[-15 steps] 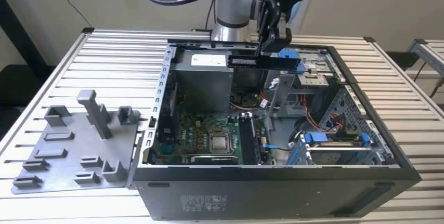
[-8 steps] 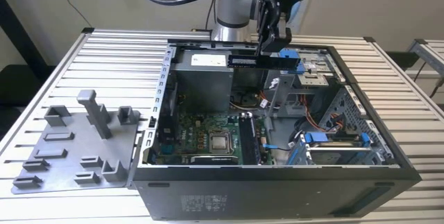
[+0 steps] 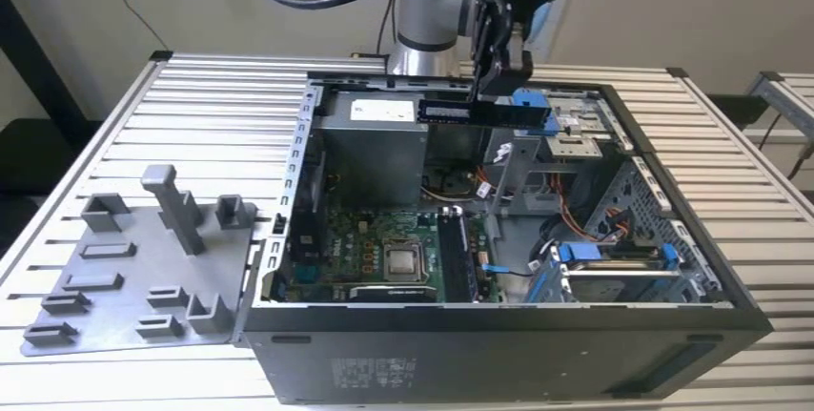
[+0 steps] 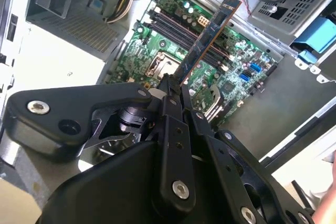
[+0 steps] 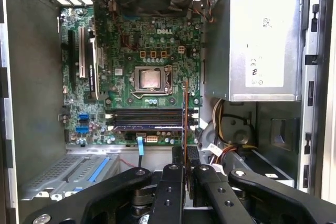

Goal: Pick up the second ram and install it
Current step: 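Insert the second ram into the second slot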

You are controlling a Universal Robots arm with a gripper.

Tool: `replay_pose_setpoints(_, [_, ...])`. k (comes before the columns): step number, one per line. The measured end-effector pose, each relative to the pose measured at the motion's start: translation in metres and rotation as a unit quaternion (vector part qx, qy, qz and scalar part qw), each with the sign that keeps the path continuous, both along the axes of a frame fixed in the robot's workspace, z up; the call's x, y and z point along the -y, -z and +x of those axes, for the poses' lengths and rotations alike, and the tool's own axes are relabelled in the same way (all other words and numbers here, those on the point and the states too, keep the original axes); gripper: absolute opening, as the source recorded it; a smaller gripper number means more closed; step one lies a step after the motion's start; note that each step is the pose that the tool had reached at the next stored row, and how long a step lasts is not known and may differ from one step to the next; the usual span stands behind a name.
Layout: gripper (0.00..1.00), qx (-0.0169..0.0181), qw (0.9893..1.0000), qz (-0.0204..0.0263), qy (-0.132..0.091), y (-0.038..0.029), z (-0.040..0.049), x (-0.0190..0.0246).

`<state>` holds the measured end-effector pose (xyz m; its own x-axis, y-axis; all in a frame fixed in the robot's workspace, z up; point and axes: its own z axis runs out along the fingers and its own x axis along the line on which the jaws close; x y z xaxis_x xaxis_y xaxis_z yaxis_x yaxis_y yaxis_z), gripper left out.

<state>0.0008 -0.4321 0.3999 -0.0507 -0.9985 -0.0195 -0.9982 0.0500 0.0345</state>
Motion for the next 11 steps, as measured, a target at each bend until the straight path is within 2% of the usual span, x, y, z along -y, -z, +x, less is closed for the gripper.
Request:
replay_pose_setpoints(3, [0.14,0.0,0.9998,0.0,0.02,0.0001,0.0,0.0])
replay_pose_setpoints(6, [0.14,0.0,0.9991,0.0,0.043,0.0002,0.0,0.0])
replay_pose_setpoints(9, [0.14,0.0,0.9977,0.0,0.067,0.0004,0.0,0.0])
replay_pose_setpoints(11, [0.14,0.0,0.9964,0.0,0.084,0.0006,0.0,0.0])
